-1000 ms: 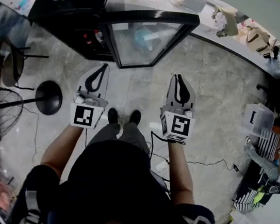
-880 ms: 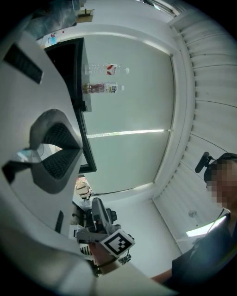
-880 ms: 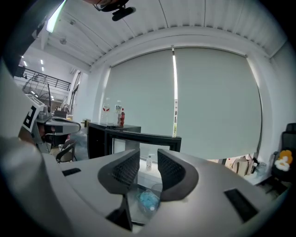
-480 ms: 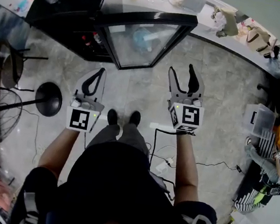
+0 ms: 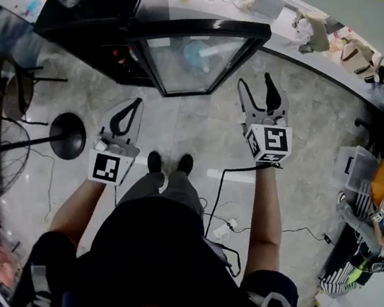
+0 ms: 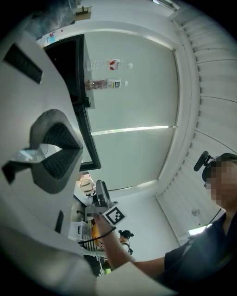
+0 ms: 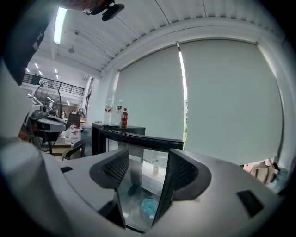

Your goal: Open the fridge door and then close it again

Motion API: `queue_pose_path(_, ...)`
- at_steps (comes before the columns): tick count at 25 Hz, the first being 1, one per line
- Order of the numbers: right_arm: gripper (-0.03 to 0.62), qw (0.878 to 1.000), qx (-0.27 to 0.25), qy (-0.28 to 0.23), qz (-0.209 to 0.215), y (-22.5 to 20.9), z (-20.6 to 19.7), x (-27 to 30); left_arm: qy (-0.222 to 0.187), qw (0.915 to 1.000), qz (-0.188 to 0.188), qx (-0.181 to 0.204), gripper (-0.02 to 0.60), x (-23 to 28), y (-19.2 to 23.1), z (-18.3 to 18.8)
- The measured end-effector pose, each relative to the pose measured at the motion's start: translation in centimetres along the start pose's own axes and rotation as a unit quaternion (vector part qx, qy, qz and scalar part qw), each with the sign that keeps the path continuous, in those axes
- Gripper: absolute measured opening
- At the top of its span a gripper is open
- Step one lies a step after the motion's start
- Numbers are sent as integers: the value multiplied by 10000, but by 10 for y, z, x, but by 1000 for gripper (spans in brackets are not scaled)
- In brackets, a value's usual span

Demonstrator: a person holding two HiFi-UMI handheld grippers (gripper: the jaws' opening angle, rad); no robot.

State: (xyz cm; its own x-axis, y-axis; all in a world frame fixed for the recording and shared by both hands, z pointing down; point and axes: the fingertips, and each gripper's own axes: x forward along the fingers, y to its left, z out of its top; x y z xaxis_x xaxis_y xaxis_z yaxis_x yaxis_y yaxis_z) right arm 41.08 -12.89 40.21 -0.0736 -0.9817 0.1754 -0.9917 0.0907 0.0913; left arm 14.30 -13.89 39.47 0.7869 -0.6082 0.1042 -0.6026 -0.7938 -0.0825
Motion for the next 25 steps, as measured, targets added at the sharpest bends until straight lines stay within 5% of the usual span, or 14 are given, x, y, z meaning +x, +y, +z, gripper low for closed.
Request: queue_pose_path(25,295,9922,-391,358,1130,-98,-60,121,416,9987,235,189,23,9,-9,-23)
